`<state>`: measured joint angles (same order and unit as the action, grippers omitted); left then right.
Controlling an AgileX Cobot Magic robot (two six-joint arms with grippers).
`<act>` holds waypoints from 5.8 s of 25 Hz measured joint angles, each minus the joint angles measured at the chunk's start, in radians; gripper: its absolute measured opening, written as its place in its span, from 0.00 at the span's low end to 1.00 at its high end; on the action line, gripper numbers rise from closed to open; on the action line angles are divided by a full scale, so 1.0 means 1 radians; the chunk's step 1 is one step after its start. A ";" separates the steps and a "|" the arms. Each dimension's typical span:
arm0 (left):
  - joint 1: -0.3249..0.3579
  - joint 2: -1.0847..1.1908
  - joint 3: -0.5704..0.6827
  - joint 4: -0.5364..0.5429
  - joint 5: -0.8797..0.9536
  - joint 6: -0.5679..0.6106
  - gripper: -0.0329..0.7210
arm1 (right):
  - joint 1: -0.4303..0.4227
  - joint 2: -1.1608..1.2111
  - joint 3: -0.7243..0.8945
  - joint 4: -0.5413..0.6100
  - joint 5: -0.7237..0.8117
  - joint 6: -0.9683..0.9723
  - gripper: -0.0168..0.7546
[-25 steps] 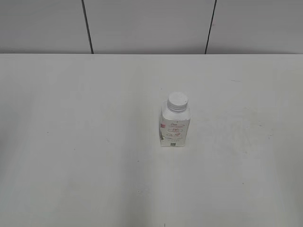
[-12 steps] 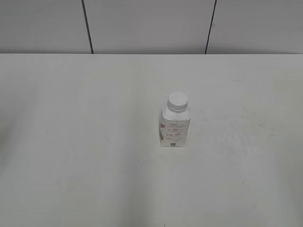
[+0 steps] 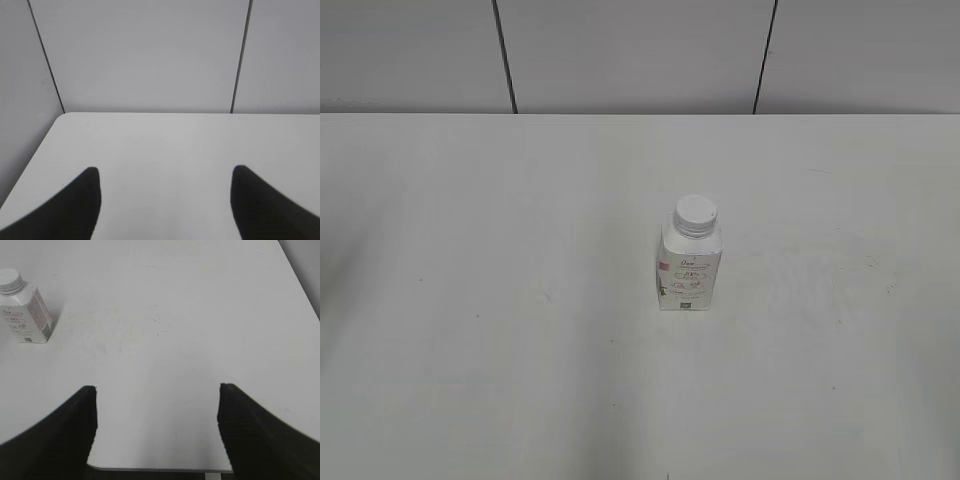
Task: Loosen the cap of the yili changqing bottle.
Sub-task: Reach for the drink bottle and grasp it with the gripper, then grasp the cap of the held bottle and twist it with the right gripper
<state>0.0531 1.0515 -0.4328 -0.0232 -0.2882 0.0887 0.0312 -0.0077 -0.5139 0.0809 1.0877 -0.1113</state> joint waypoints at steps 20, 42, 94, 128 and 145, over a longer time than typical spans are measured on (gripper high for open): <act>0.000 0.392 0.000 0.240 -0.407 -0.178 0.70 | 0.000 0.000 0.000 0.009 0.000 0.000 0.78; 0.000 0.826 -0.052 1.089 -0.910 -0.328 0.67 | 0.000 0.000 0.000 0.010 0.000 0.001 0.78; -0.439 1.214 -0.679 1.312 -0.798 -0.632 0.81 | 0.000 0.000 0.001 0.010 0.000 0.001 0.78; -0.442 1.222 -0.679 1.276 -0.785 -0.634 0.54 | 0.000 1.087 -0.486 0.015 0.103 0.018 0.78; -0.442 1.222 -0.680 1.297 -0.787 -0.556 0.54 | 0.011 1.489 -0.700 0.022 0.126 0.020 0.78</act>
<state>-0.3888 2.2739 -1.1124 1.2739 -1.0753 -0.4670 0.0418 1.4817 -1.2139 0.1028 1.2142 -0.0913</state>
